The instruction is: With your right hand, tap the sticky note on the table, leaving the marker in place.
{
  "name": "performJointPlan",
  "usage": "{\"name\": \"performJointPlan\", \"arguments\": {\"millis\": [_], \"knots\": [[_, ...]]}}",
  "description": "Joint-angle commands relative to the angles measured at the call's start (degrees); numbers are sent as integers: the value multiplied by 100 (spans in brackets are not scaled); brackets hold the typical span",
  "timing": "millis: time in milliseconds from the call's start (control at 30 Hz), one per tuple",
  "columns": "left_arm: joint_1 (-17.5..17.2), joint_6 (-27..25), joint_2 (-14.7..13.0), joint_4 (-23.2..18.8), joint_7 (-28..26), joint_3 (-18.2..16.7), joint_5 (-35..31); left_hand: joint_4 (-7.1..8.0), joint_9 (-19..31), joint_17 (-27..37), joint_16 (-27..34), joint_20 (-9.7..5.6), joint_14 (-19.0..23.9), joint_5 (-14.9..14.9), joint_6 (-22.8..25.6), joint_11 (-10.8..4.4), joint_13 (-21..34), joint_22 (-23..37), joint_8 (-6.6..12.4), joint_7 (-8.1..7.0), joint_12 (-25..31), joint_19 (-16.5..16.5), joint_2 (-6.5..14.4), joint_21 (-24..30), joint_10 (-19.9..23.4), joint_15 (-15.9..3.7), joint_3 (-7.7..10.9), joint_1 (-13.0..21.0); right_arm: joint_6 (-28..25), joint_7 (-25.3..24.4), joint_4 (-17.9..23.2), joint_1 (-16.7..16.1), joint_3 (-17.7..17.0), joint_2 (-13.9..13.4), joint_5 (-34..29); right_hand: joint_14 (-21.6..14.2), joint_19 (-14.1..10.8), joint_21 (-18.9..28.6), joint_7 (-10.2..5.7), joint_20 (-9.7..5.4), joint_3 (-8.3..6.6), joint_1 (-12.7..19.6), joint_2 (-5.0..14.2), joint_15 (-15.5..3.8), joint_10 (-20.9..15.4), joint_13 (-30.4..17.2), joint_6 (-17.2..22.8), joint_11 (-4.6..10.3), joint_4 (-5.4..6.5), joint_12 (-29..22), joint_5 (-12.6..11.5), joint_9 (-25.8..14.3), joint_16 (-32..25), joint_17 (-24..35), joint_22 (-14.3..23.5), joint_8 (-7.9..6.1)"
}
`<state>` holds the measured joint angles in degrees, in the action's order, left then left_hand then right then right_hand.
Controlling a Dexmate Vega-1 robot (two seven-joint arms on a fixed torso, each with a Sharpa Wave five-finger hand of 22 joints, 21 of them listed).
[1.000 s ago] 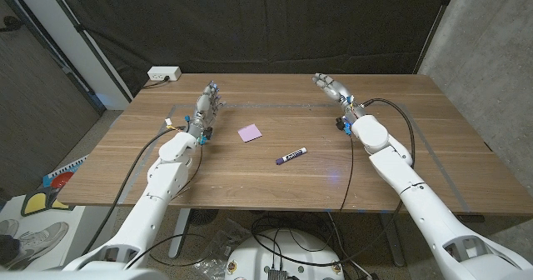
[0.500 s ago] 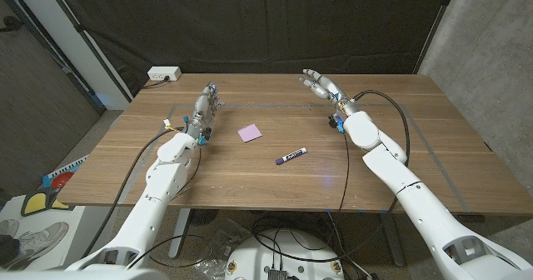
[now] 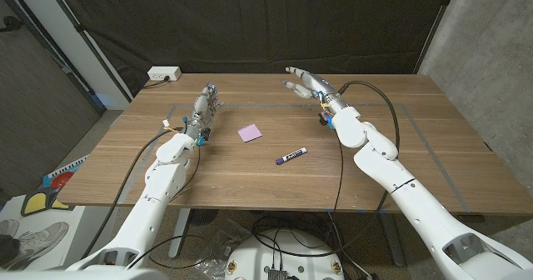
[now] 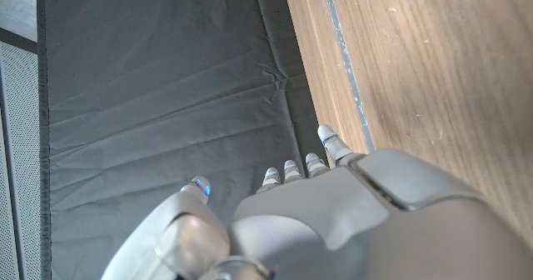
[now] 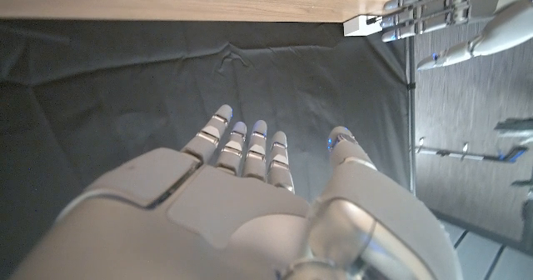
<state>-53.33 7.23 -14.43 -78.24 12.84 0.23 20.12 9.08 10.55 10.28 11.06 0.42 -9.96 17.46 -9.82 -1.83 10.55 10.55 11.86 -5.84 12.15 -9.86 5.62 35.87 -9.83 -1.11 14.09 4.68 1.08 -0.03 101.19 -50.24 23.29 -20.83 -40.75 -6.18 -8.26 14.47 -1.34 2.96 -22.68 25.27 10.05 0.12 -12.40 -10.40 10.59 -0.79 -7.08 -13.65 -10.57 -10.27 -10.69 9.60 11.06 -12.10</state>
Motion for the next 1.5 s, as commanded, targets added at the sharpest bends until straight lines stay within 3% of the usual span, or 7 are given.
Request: {"name": "performJointPlan", "arguments": {"millis": [33,233,700,967,1133,1467,1500], "knots": [[3,-12,4,30,34,-31,15,-18,11,21,24,257,-443,41,-724,27,18,17,9,-40,-1,-660,213,-7,-408,81,42,20,-200,-43,320,73,387,-59,-1122,-203,-170,69,-29,-32,-114,151,-4,-68,-191,-8,216,47,-27,-69,12,-26,-48,14,22,-61],[-20,-33,-9,-3,41,-51,26,-11,13,26,28,378,-414,40,-714,19,22,21,0,-62,-7,-682,215,-32,-393,183,44,21,-78,-223,391,67,505,-70,-1480,-521,-375,148,-75,-73,-224,271,13,-212,-479,-8,435,103,-50,-124,15,-26,-91,24,39,-80],[-124,-143,-15,-170,-77,-110,43,-9,16,35,50,475,-326,34,-688,38,28,28,-4,-81,8,-626,213,-37,-312,233,47,29,318,-503,243,133,762,4,-1923,-1209,-792,339,-208,-178,-507,437,-12,-548,-1077,-9,1047,273,-83,-208,2,-22,-110,35,80,-142],[-185,-270,9,-323,-226,-142,53,-13,18,38,40,473,-334,31,-668,79,31,31,-2,-79,11,-624,212,-48,-284,259,52,40,374,-303,84,201,889,86,-1997,-1225,-782,349,-264,-215,-614,462,89,-595,-1125,-8,1146,327,-13,-185,-1,-22,-81,68,90,-131],[-221,-367,10,-420,-334,-177,53,-15,20,40,39,489,-325,26,-636,104,33,33,6,-84,24,-657,215,-69,-234,272,58,49,419,-129,-74,297,992,158,-1994,-1216,-788,357,-282,-242,-677,525,64,-612,-1100,-7,1149,390,-46,-155,-4,-22,-49,54,94,-109],[-277,-529,-7,-566,-446,-223,64,-21,23,43,47,492,-284,18,-619,140,35,37,6,-91,21,-632,222,-73,-214,279,71,70,564,105,-330,442,1071,262,-1789,-1145,-741,349,-253,-238,-673,477,-13,-570,-1052,-8,1128,321,-6,-106,19,-22,-9,68,99,-66],[-283,-525,-8,-572,-449,-229,65,-23,23,43,46,492,-281,16,-617,86,35,37,5,-93,17,-625,222,-73,-218,281,74,75,546,100,-349,444,1088,276,-1813,-1122,-734,347,-249,-238,-672,469,-20,-554,-1051,-8,1126,323,0,-101,21,-23,1,69,100,-60]]}}
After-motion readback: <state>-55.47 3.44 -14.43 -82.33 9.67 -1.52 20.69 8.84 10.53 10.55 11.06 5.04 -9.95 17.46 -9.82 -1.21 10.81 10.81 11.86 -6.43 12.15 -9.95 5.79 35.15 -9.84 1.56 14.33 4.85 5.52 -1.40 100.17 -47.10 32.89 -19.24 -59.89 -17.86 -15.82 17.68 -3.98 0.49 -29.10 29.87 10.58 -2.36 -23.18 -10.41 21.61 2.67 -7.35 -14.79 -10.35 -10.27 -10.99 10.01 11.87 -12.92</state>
